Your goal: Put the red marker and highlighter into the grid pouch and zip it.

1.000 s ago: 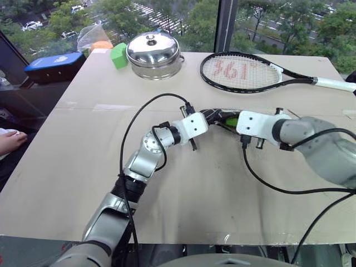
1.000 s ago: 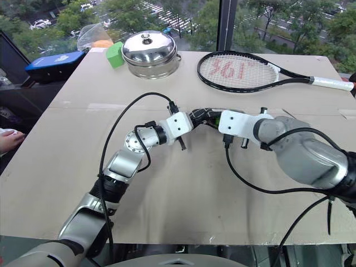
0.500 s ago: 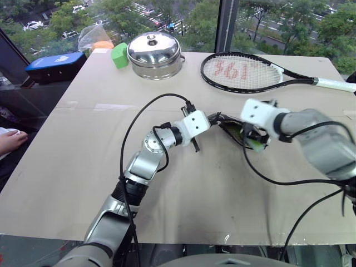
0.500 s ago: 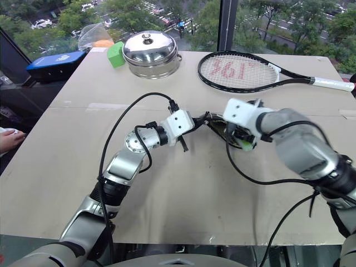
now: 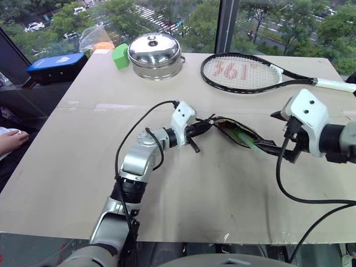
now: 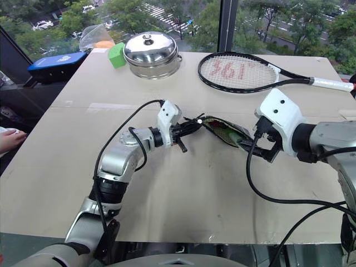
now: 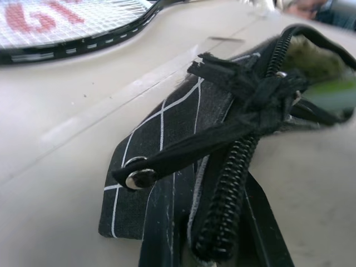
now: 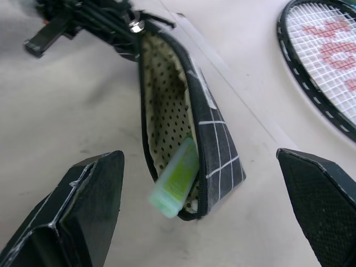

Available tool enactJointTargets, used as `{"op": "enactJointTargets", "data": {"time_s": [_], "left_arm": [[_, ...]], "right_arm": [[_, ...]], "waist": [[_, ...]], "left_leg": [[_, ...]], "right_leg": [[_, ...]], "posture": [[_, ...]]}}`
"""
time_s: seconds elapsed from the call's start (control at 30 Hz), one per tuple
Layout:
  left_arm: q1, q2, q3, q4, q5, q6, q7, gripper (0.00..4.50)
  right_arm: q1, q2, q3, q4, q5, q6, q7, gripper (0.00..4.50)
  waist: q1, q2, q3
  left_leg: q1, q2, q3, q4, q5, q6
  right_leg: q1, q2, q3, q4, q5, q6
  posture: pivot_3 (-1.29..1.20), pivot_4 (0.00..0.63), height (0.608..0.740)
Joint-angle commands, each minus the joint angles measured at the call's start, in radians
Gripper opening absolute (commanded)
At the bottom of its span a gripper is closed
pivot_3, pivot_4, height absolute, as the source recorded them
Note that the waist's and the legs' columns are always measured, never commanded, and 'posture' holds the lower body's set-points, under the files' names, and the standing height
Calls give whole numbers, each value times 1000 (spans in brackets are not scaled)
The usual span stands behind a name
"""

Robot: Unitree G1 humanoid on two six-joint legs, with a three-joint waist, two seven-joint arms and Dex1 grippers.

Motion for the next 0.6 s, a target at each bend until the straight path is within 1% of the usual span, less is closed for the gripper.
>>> {"op": "enactJointTargets", "data": {"time_s": [0.03, 0.13, 0.23, 0.3, 0.37, 0.4, 0.43, 0.6], "left_arm": [[-39, 16, 25, -73, -78, 67, -26, 0], [-43, 42, -10, -73, -51, 34, -31, 0], [-27, 57, -68, -83, 10, -53, -20, 0], [-19, 61, -99, -86, 46, -110, -8, 0], [-5, 65, -121, -83, 83, -165, 6, 0], [4, 67, -126, -82, 91, -179, 8, 0], [11, 71, -130, -82, 98, -191, 8, 0], [22, 77, -131, -86, 97, -196, 1, 0]], "right_arm": [[-42, 33, -58, -27, 48, 37, -30, 4453], [-116, 148, -42, -27, 91, 110, -75, 4453], [-146, 281, 55, 1, 70, 131, -202, 4453], [-142, 363, 83, 38, 60, 131, -269, 4453], [-137, 450, 66, 110, 78, 131, -318, 3961], [-137, 471, 68, 138, 85, 131, -336, 3724], [-142, 484, 79, 158, 84, 131, -355, 3231], [-189, 488, 144, 195, 93, 130, -386, 3231]], "waist": [[0, 0, 0], [-4, 0, 0], [-2, 0, 0], [0, -1, -1], [-1, -1, -1], [0, 0, -1], [1, 0, -1], [-2, 0, 0]], "left_leg": [[0, 0, 0, 0, 0, 0], [1, 0, 0, 0, 2, -3], [2, 0, 0, -1, 2, -3], [1, 0, 0, -1, 2, -4], [1, 0, 1, -1, 3, -5], [1, 0, 1, -1, 3, -6], [1, 0, 2, -1, 3, -6], [0, 0, 1, -1, 3, -5]], "right_leg": [[0, 0, 0, 0, 0, 0], [0, 1, 1, 1, 0, 0], [0, 2, 1, 2, 0, 0], [0, 2, 1, 2, 0, -1], [0, 2, 2, 1, 0, -1], [0, 2, 2, 1, 0, -1], [0, 2, 2, 1, 0, -1], [-1, 1, 2, 1, 0, -1]], "posture": [[0, 150, 740], [0, 150, 740], [0, 150, 740], [0, 150, 740], [0, 150, 740], [0, 150, 740], [0, 150, 740], [0, 150, 740]]}}
